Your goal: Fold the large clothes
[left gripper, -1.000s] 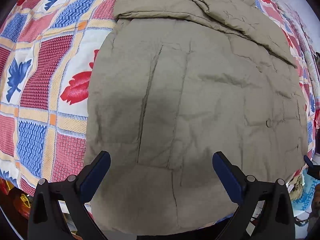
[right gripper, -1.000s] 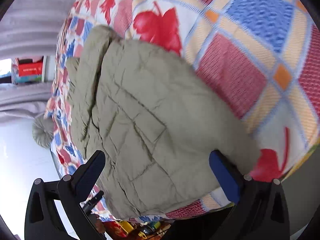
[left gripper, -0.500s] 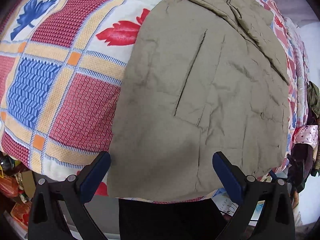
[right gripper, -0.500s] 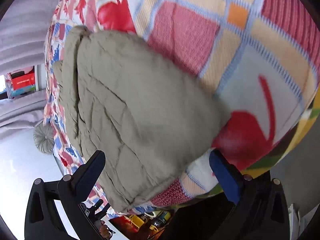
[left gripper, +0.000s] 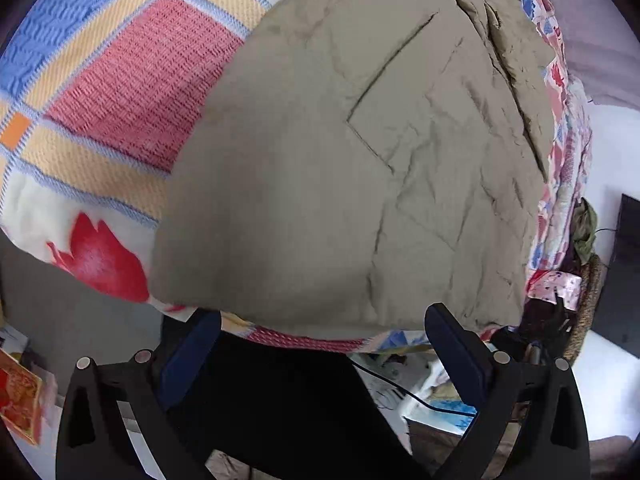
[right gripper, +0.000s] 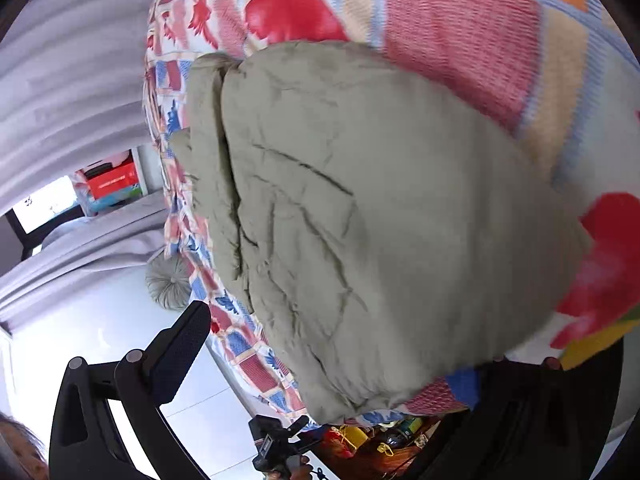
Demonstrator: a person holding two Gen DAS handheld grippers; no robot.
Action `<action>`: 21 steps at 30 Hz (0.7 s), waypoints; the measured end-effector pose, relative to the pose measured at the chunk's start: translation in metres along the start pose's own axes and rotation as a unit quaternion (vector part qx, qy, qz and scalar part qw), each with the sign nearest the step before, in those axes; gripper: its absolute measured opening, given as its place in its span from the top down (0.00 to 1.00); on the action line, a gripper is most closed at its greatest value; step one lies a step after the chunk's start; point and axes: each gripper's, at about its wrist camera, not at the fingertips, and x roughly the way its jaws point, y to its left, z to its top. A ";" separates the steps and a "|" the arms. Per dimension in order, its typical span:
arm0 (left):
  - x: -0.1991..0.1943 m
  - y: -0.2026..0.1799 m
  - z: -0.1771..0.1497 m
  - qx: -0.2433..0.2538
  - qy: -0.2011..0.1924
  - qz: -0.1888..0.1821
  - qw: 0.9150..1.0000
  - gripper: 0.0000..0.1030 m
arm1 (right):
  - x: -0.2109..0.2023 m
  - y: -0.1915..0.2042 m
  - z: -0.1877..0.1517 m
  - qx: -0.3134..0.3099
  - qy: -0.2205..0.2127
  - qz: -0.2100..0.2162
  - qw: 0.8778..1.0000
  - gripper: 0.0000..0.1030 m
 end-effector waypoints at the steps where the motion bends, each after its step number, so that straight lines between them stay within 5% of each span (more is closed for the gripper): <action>1: 0.004 0.001 -0.004 -0.003 0.004 -0.010 1.000 0.01 | 0.004 0.004 0.000 -0.008 0.006 -0.005 1.000 0.00; 13: 0.028 -0.059 0.011 0.032 -0.023 -0.032 0.999 0.01 | 0.007 0.002 -0.004 -0.009 0.018 -0.019 1.000 0.00; 21: 0.040 -0.060 0.016 0.041 -0.019 0.012 0.999 0.02 | 0.000 -0.008 -0.005 -0.008 0.021 -0.049 0.999 0.00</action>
